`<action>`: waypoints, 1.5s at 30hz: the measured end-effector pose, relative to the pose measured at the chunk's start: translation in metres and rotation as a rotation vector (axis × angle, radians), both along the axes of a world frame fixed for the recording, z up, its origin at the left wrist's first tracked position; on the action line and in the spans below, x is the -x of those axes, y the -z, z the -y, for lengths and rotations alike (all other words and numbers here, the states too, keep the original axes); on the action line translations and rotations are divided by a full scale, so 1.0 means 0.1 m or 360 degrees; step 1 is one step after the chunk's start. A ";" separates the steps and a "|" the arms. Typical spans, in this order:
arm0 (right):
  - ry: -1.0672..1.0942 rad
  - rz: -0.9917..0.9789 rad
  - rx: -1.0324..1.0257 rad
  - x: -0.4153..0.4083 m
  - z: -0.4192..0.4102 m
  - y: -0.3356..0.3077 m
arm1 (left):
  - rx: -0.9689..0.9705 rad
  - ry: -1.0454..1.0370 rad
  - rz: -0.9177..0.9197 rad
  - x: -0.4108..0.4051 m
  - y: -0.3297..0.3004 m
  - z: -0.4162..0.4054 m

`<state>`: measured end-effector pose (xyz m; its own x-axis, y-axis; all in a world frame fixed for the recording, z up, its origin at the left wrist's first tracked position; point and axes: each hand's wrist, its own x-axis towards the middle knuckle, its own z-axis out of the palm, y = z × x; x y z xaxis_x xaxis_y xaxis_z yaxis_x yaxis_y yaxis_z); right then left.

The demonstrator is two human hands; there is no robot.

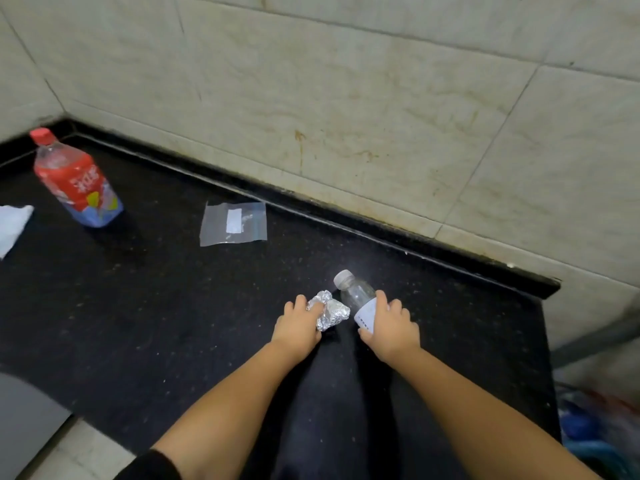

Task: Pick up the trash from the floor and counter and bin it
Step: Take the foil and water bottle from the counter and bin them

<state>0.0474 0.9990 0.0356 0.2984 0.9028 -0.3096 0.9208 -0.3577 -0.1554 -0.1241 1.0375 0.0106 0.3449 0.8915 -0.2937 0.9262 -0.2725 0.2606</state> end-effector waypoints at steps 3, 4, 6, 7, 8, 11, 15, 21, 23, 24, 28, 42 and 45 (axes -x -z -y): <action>-0.0092 -0.0002 0.0008 0.03 0.04 -0.08 | 0.0001 -0.0132 0.0045 0.21 -0.07 0.15; -0.0142 0.0004 0.0003 0.06 0.06 -0.12 | -0.0009 -0.0207 0.0055 0.32 -0.09 0.22; -0.0268 0.0001 -0.0018 0.18 0.10 -0.20 | -0.0040 -0.0382 0.0061 0.58 -0.16 0.42; -0.0345 -0.0003 -0.0034 0.26 0.12 -0.24 | -0.0062 -0.0475 0.0056 0.72 -0.19 0.55; -0.0429 -0.0007 -0.0054 0.35 0.16 -0.28 | -0.0087 -0.0579 0.0052 0.86 -0.23 0.70; -0.0693 -0.0045 -0.0113 0.69 0.36 -0.39 | -0.0140 -0.0928 0.0055 1.25 -0.29 1.28; -0.1099 -0.0100 -0.0134 1.23 0.86 -0.46 | -0.0110 -0.1322 0.0027 1.67 -0.27 2.34; -0.1812 -0.0161 -0.0060 2.35 1.99 -0.46 | -0.0021 -0.1951 -0.0021 2.18 -0.28 4.23; -0.2026 -0.0220 0.0011 2.74 2.47 -0.44 | 0.0011 -0.2156 -0.0048 2.30 -0.29 4.90; -0.2127 -0.0234 0.0051 2.92 2.72 -0.41 | 0.0035 -0.2262 -0.0055 2.33 -0.30 5.24; -0.2552 -0.0212 0.0178 3.50 3.81 -0.27 | 0.0140 -0.2689 -0.0040 2.26 -0.25 6.62; -0.3220 0.0188 0.0596 4.64 7.10 0.85 | 0.0635 -0.3374 0.0433 1.97 0.92 9.72; -0.3271 0.0310 0.0723 4.79 7.55 1.30 | 0.0666 -0.3513 0.0564 2.05 1.35 10.03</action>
